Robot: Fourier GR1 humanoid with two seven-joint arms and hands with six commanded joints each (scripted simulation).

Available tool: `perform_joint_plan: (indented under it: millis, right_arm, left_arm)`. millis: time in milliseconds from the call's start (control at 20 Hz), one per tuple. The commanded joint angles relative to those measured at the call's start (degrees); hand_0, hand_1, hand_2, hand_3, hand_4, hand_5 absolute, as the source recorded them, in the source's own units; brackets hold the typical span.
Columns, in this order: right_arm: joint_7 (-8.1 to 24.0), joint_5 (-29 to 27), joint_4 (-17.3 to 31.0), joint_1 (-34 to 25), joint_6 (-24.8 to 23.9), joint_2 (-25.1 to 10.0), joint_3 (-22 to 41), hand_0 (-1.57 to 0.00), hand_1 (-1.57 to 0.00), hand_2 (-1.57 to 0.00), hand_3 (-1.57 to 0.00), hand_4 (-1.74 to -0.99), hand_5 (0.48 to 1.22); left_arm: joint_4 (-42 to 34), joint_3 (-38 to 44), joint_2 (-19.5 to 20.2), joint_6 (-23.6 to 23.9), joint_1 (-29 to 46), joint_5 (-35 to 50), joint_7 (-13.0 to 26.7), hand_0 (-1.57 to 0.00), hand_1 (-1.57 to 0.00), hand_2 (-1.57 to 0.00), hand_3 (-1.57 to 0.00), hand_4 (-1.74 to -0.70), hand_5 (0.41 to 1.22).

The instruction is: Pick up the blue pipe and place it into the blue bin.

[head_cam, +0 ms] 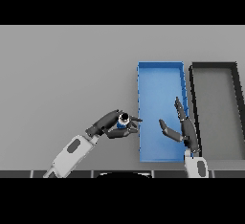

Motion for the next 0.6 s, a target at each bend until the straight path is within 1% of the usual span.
perform_joint_plan:
  millis: [0, 50, 100, 150, 200, 300, 450, 500, 550]
  right_arm:
    - [-1.2, -0.8, -0.6, 0.3, 0.7, -0.2, -0.1, 0.0, 0.0, 0.0, 0.0, -1.191, 0.619]
    - [-2.0, -2.9, -2.1, 0.0, 2.3, -0.8, -0.4, 0.0, 0.0, 0.0, 0.0, -1.195, 0.61]
    - [-0.6, -6.7, -3.4, -0.6, 4.8, -1.3, -0.6, 0.0, 0.0, 0.0, 0.0, -1.197, 0.604]
    - [0.8, -9.9, -5.4, -1.2, 7.4, -2.6, -0.7, 0.0, 0.0, 0.0, 0.0, -1.199, 0.593]
    - [3.3, -12.4, -6.9, -2.2, 9.1, -3.9, -0.7, 0.0, 0.0, 0.0, 0.0, -1.203, 0.573]
    - [6.0, -16.9, -10.1, -3.9, 13.4, -7.3, -0.2, 0.0, 0.0, 0.0, 0.0, -1.232, 0.55]
    - [11.3, -19.8, -15.2, -8.0, 16.8, -11.1, 2.3, 0.0, 0.0, 0.0, 0.0, -1.274, 0.518]
    - [12.7, -20.9, -16.5, -9.2, 17.8, -12.0, 3.2, 0.0, 0.0, 0.0, 0.0, -1.286, 0.52]
    - [13.9, -21.9, -17.4, -10.5, 18.7, -12.2, 4.5, 0.0, 0.0, 0.0, 0.0, -1.297, 0.523]
  left_arm:
    - [0.1, 0.1, 0.5, 0.1, 0.4, -0.4, 0.0, -1.57, -1.57, -1.57, -1.44, -1.73, 1.22]
    - [0.8, 0.4, 0.3, -0.1, -0.1, -0.2, 0.2, -1.57, -1.57, -1.57, -1.44, -1.73, 1.221]
    - [0.4, 0.7, 0.6, -0.3, -0.1, 0.3, 0.5, -1.57, -1.57, -1.57, -1.44, -1.73, 1.221]
    - [0.5, 0.7, 0.5, -0.4, -0.2, 0.4, 0.5, -1.57, -1.57, -1.57, -1.44, -1.73, 1.221]
    - [0.2, 0.9, 0.5, -0.5, -0.8, 0.5, 0.9, -1.57, -1.57, -1.57, -1.44, -1.73, 1.221]
    - [0.1, 0.8, 0.9, -0.5, -0.7, -0.1, 0.8, -1.57, -1.57, -1.57, -1.44, -1.73, 1.221]
    - [0.4, 0.1, 0.2, -0.2, 0.3, -0.9, 0.7, -1.57, -1.57, -1.57, -1.44, -1.73, 1.221]
    - [0.8, 0.1, -0.1, -0.4, 0.1, -1.0, 0.5, -1.57, -1.57, -1.57, -1.44, -1.73, 1.221]
    - [0.8, 0.4, -0.1, -0.4, -0.4, -0.8, 1.1, -1.57, -1.57, -1.57, -1.44, -1.73, 1.221]
